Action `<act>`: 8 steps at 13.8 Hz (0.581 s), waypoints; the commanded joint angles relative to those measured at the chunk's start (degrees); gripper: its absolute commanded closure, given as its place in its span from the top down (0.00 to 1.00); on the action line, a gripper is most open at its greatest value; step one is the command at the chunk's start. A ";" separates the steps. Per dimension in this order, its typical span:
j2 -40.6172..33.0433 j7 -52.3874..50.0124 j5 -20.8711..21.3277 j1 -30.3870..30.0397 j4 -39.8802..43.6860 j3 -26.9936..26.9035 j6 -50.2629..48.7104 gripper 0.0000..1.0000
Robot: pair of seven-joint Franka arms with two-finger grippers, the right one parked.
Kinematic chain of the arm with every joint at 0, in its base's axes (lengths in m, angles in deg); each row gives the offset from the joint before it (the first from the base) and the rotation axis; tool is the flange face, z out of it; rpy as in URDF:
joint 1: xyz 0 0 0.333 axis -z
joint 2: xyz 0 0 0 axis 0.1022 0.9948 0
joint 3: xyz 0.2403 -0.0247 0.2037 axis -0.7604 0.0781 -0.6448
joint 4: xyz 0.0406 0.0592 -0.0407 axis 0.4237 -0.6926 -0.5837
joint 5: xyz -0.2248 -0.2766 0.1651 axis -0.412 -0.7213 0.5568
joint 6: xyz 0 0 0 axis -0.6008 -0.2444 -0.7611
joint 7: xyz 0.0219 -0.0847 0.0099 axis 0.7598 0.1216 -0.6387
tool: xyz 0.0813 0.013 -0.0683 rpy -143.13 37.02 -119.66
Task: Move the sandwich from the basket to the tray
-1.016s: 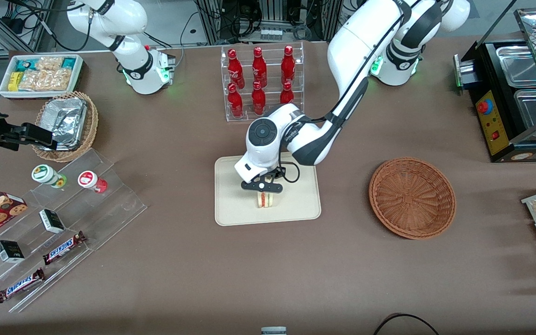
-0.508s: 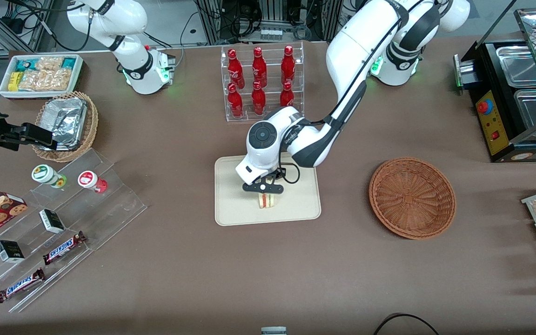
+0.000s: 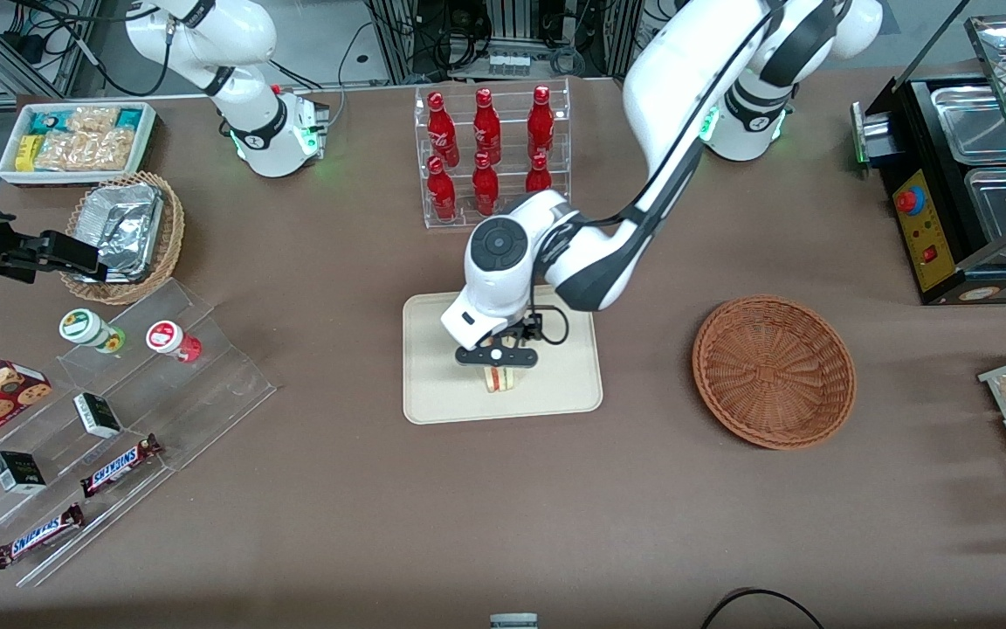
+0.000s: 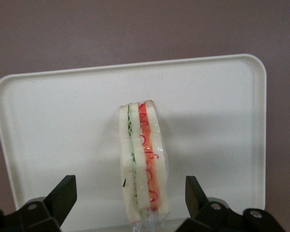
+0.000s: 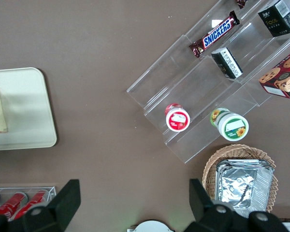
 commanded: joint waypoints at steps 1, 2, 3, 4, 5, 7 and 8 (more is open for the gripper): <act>-7.15 -1.81 0.06 -3.04 -1.69 -0.13 -5.66 1.00; -9.52 -1.90 0.06 -4.63 -2.04 -0.13 -7.59 1.00; -11.37 -1.47 0.06 -6.21 -2.39 -0.13 -9.61 1.00; -13.56 -1.12 0.15 -7.71 -3.00 -0.13 -11.72 1.00; -15.85 -0.94 0.41 -9.46 -4.14 -0.13 -13.65 1.00; -21.99 2.37 0.15 -14.02 -8.52 -0.04 -14.81 1.00; -25.33 7.36 -0.37 -16.40 -11.16 -0.04 -14.99 1.00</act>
